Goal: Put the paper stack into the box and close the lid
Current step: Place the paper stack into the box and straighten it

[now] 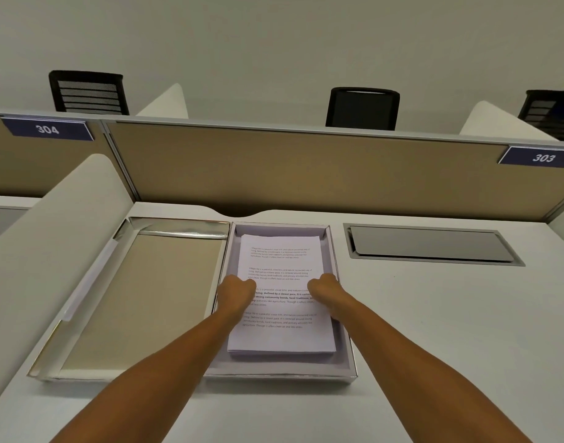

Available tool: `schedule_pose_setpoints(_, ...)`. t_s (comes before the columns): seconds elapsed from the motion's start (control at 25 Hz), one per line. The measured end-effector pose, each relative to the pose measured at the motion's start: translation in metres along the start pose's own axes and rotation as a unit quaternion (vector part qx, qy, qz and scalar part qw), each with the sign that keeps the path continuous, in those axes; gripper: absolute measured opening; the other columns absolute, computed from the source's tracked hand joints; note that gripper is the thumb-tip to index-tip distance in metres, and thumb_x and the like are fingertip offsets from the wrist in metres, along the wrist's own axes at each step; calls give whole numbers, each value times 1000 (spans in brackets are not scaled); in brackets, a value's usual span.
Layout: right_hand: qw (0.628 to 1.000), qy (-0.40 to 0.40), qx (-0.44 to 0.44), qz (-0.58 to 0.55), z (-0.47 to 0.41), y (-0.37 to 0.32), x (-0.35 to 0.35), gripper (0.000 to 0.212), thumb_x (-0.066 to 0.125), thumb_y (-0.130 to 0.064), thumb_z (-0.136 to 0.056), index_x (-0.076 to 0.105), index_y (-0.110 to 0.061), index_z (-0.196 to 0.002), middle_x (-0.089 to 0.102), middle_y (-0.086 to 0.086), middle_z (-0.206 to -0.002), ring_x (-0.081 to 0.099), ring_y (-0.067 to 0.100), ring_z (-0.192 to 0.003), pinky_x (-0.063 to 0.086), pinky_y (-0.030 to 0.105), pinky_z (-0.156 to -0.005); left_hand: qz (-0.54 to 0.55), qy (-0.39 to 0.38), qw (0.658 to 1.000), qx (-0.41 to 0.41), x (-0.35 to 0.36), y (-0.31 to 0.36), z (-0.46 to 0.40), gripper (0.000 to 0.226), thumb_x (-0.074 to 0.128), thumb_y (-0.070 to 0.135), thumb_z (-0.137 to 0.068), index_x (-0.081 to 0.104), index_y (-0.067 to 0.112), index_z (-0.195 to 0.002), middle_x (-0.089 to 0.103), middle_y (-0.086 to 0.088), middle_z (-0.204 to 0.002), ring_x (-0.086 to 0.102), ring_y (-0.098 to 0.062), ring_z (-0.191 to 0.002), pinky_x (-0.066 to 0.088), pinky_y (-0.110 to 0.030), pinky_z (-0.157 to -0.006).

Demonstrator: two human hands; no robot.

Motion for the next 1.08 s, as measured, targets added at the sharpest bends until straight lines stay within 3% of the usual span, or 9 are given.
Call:
schedule_pose_setpoints(0.12,1000,-4,-4,13,0,3,-1,32,44,-18,-97,52,-6,-126,62,7,-109,62,24,-97,52,32,-81,-8,19,1000,10,-8,-1,-1,24,55,12,-88,48,13,-66,56,-1,-68,56,-16,-56,41,-22,-45)
schedule_pose_setpoints(0.32,995,12,-18,95,-5,0,-3,30,46,-15,-98,53,-1,-123,62,11,-107,57,20,-84,45,24,-66,-66,-7,997,44,-9,1,-2,14,58,15,-90,50,11,-80,62,-6,-86,58,-16,-62,44,-23,-46)
schedule_pose_setpoints(0.44,995,-1,2,100,-8,-5,-3,43,42,-12,-98,41,3,-138,58,19,-128,59,26,-105,47,28,-79,-121,-40,988,88,-3,4,4,23,59,20,-93,49,7,-109,64,-12,-111,60,-19,-80,43,-18,-51)
schedule_pose_setpoints(0.52,996,23,-9,86,-12,-16,-1,64,45,-14,-97,16,2,-152,40,21,-149,49,33,-128,47,36,-100,-164,-47,974,147,-1,9,15,38,61,24,-93,46,8,-124,62,-12,-126,63,-23,-97,52,-22,-67)
schedule_pose_setpoints(0.6,988,79,-71,111,-14,-36,1,77,53,-19,-94,7,-3,-154,27,19,-156,39,36,-138,42,45,-110,-187,-73,954,223,0,13,24,60,63,37,-90,36,15,-138,49,-8,-145,55,-25,-124,50,-35,-95)
schedule_pose_setpoints(0.72,958,69,-196,198,-35,-101,47,64,58,-24,-92,28,-5,-146,41,17,-147,48,35,-129,48,44,-102,-279,-162,911,256,-14,-21,1,109,60,70,-76,-2,26,-154,-4,2,-165,9,-23,-151,22,-47,-119)
schedule_pose_setpoints(0.84,924,59,-251,282,-42,-127,51,49,59,-33,-92,47,-7,-132,56,14,-134,58,32,-116,52,45,-96,-407,-195,838,307,-3,-44,14,129,53,87,-61,-23,31,-149,-32,9,-157,-18,-17,-148,10,-45,-121)
schedule_pose_setpoints(0.96,890,11,-257,376,-73,-143,68,58,55,-41,-93,44,-7,-139,50,14,-143,51,33,-126,46,45,-103,-437,-184,818,327,14,-55,9,135,57,85,-60,-29,26,-147,-41,10,-149,-28,-13,-141,-2,-40,-117)
schedule_pose_setpoints(1.08,886,-8,-247,393,-82,-143,65,63,53,-46,-93,40,-9,-143,46,13,-148,47,32,-131,43,44,-106,-443,-176,805,352,24,-50,27,135,63,78,-64,-26,20,-148,-34,2,-157,-23,-18,-147,-1,-42,-122)
Point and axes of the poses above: each hand's wrist, its own z-axis away from the middle knuckle, its own x-axis out of the palm, y = z × x, the point moved 9 cm from there along -z, towards the middle knuckle
